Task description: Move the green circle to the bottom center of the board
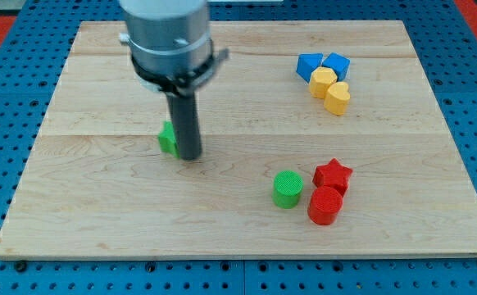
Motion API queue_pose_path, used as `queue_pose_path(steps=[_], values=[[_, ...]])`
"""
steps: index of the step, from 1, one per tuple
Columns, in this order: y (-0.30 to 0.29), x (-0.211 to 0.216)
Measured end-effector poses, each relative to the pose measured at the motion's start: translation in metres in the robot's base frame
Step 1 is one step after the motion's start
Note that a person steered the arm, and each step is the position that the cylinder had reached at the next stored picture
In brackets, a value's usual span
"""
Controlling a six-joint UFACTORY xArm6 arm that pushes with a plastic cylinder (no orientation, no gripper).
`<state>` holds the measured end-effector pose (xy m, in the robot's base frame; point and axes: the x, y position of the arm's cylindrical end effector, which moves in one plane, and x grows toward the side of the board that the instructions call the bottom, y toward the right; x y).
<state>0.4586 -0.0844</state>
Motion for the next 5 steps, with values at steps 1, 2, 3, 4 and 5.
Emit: queue_pose_path(steps=[1,2,3,4,5], values=[[-0.072,-0.036],[-0.007,-0.054],[-0.016,-0.077],[-0.051,-0.068],[0.039,-0.057]])
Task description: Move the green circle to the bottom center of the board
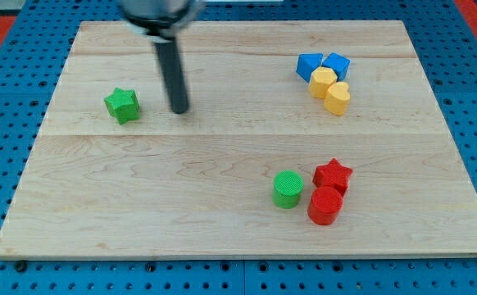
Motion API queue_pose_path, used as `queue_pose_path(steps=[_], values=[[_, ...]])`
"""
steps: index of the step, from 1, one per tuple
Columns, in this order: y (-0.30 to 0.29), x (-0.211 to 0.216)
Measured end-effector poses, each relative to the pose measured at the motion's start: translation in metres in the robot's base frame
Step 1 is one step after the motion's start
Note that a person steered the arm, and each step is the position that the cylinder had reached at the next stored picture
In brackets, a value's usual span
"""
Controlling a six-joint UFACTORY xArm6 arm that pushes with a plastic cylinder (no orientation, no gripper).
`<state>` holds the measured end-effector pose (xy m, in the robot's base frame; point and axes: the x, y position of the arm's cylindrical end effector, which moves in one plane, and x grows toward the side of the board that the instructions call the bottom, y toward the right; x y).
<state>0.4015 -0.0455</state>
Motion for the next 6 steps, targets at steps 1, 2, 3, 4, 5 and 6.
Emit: queue_pose_path(steps=[1,2,3,4,5,6], values=[[0.091,0.032],[0.114,0.07],[0.127,0.102],[0.14,0.114],[0.139,0.118],[0.134,0.119]])
